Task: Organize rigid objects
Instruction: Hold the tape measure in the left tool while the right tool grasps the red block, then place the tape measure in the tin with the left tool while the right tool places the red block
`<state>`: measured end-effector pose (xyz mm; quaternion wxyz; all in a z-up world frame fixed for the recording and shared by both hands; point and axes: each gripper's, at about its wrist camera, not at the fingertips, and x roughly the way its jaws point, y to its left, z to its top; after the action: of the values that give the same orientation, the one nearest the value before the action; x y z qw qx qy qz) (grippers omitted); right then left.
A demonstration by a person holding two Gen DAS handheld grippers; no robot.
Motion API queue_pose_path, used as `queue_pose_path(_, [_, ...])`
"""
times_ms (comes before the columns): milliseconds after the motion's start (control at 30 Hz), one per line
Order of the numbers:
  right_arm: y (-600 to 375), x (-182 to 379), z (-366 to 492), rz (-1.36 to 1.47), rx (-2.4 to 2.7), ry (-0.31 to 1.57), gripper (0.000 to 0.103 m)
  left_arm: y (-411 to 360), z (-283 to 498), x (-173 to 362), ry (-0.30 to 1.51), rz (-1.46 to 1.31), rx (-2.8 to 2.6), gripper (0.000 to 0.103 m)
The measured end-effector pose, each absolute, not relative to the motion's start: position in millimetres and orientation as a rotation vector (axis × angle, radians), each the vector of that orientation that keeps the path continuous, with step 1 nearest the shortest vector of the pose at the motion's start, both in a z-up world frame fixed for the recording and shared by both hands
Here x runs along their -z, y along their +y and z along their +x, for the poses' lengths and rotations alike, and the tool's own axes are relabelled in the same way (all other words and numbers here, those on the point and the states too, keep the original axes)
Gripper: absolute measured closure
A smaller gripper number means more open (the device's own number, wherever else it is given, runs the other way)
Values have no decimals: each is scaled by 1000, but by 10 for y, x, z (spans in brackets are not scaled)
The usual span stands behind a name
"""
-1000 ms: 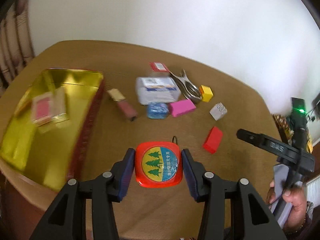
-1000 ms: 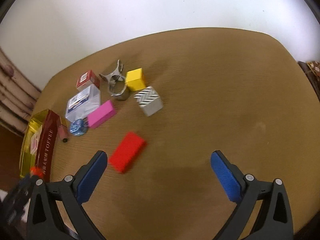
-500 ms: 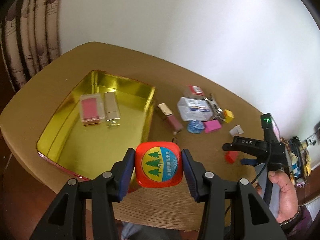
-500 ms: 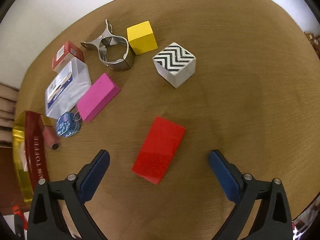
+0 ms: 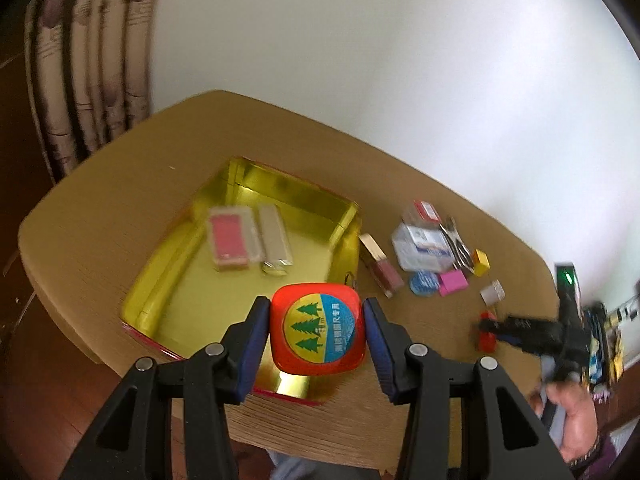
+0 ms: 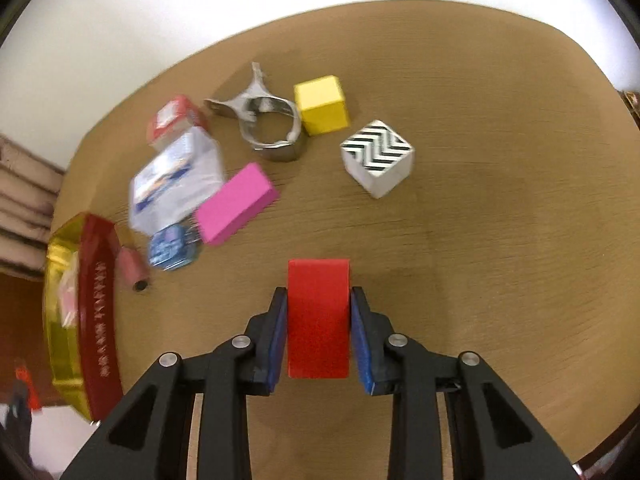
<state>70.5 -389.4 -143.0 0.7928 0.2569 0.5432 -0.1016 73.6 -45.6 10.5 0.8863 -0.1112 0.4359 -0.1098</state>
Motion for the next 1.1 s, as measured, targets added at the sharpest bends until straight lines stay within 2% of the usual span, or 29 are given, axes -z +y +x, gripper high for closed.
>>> queue_pose_path(333, [-3333, 877, 752, 489, -3, 1066, 75, 93, 1014, 91, 961, -246, 119, 55])
queue_pose_path(533, [-2878, 601, 853, 449, -122, 1020, 75, 114, 1156, 261, 986, -208, 93, 55])
queue_pose_path(1033, [-1874, 388, 1451, 326, -303, 1028, 75, 9, 1539, 677, 1074, -124, 75, 55])
queue_pose_path(1100, [-1747, 430, 1579, 307, -314, 1043, 75, 43, 1524, 634, 1038, -133, 80, 55])
